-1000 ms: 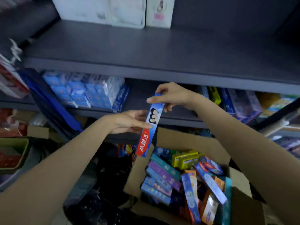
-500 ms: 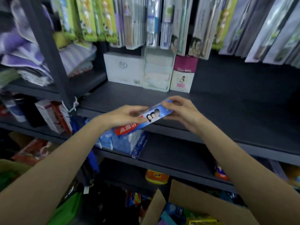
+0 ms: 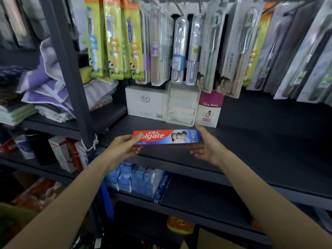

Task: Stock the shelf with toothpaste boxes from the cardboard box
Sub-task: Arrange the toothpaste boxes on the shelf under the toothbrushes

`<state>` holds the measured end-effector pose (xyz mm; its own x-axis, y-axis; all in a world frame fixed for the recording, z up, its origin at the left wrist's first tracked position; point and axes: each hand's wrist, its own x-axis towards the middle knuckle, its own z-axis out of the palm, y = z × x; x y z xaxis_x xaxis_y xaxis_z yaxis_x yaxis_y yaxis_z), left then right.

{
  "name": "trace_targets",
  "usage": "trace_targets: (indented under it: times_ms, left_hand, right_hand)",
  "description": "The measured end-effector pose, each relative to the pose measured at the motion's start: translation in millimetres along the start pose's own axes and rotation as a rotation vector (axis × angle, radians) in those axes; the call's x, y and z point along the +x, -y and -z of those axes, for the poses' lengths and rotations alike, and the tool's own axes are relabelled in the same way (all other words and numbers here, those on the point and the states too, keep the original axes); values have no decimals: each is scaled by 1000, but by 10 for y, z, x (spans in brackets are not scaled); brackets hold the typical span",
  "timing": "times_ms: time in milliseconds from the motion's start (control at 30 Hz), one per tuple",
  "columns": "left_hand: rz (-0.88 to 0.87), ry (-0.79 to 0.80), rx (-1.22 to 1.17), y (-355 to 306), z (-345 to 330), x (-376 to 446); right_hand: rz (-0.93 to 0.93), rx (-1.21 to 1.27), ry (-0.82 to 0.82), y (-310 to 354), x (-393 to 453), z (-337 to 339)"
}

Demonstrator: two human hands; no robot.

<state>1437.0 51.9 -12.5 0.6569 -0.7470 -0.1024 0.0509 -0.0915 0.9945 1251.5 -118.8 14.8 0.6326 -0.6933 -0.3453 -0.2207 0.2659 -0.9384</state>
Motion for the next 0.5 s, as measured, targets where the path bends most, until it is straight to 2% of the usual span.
trace_targets:
  times_ms: [167, 300, 400, 500]
  left_hand:
    - [26, -56, -45, 14, 145, 124]
    - [18, -113, -115, -19, 308, 195]
    - [-41, -106, -73, -18, 423, 244]
    - [-99, -205, -34, 29, 516, 337]
  right_hand:
    - [61, -67, 8, 23, 90, -158]
    - [222, -344, 14, 1, 175, -264]
    - [232, -451, 60, 25, 249, -362]
    - [273, -469, -20, 22, 448, -550]
